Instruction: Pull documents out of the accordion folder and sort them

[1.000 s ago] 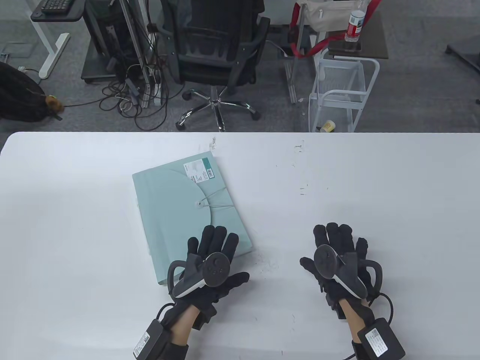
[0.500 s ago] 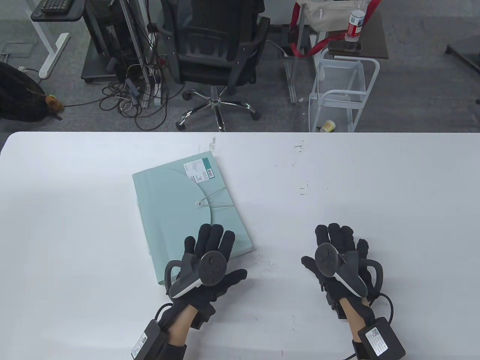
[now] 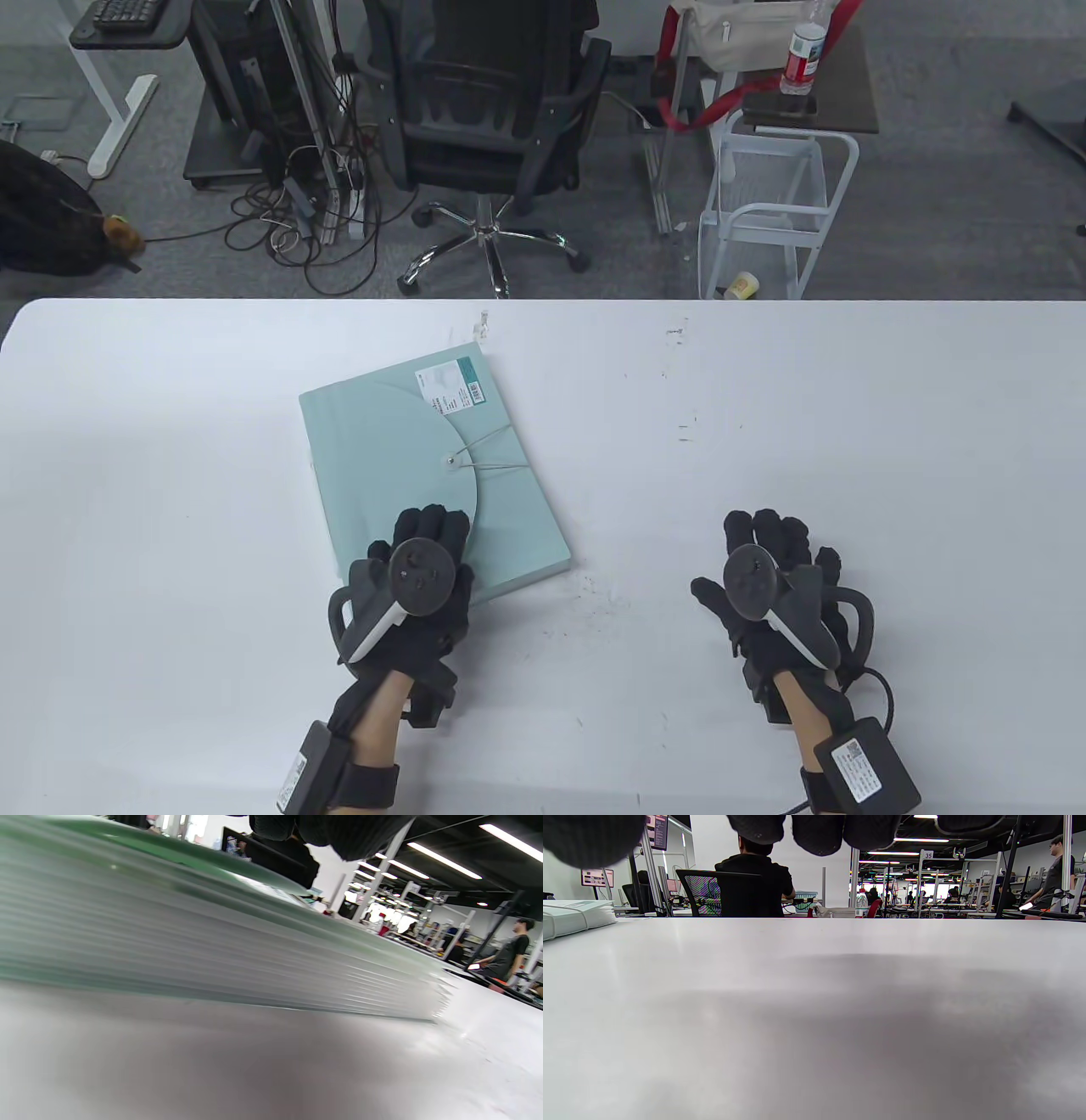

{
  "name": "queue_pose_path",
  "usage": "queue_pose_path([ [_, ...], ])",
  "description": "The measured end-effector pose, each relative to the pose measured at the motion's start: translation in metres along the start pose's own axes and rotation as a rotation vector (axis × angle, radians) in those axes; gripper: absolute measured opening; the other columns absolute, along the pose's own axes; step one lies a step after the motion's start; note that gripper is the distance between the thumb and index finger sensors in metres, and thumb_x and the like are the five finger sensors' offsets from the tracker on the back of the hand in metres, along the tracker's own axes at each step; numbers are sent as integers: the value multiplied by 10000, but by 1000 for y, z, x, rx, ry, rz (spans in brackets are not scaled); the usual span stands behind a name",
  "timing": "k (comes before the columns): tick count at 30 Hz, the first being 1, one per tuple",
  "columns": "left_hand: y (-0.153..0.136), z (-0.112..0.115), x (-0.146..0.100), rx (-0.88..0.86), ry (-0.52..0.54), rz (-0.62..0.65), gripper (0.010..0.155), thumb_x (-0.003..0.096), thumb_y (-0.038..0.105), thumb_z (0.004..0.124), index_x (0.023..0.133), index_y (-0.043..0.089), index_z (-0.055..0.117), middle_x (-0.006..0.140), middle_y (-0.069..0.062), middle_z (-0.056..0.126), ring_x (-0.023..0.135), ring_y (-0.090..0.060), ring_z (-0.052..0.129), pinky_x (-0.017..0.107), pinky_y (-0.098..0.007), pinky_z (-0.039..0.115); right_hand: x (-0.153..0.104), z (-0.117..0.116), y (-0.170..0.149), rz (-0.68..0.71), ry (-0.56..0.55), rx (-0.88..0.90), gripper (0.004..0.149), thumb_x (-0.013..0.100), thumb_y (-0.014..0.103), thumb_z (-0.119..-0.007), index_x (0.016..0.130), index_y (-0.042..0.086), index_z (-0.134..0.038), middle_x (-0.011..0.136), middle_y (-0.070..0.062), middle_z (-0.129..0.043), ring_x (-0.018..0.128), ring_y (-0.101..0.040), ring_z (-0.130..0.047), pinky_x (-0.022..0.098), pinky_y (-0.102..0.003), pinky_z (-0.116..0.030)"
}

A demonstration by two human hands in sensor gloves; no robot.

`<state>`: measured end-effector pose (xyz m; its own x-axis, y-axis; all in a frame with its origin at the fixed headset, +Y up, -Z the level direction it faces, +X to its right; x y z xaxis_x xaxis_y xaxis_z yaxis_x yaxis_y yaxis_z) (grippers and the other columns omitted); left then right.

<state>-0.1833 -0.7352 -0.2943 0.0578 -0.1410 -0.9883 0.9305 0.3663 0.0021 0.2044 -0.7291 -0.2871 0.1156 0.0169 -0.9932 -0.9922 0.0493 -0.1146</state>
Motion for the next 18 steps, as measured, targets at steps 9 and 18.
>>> queue_pose_path([
  [9,-64,-5,5,-127,-108,-271,919,477,675,648,1096,278,97,1142,-81,-18,1086,-357,46,745,-604,125,0,0,1,0,17,4,852,350,702,-675,1053,308,-397,1089,-39,-396,1051,-374,-437,692,-699,-426],
  [18,-94,-7,6,-157,-120,-379,919,448,713,679,1108,355,149,1175,-166,106,1088,-420,104,734,-627,132,0,0,1,-10,32,15,830,367,680,-679,1051,301,-401,1086,-33,-411,1046,-378,-448,689,-702,-425],
])
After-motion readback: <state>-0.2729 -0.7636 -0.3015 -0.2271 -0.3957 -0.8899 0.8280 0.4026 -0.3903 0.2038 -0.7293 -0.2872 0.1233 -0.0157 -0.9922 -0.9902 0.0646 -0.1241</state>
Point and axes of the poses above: the tracker on the back of each hand, its own y axis roughly to the thumb side, its own x axis roughly from the wrist to the fingertips, z = x × y, the point moved 1 cm from there along x, roughly from the wrist to the fingertips
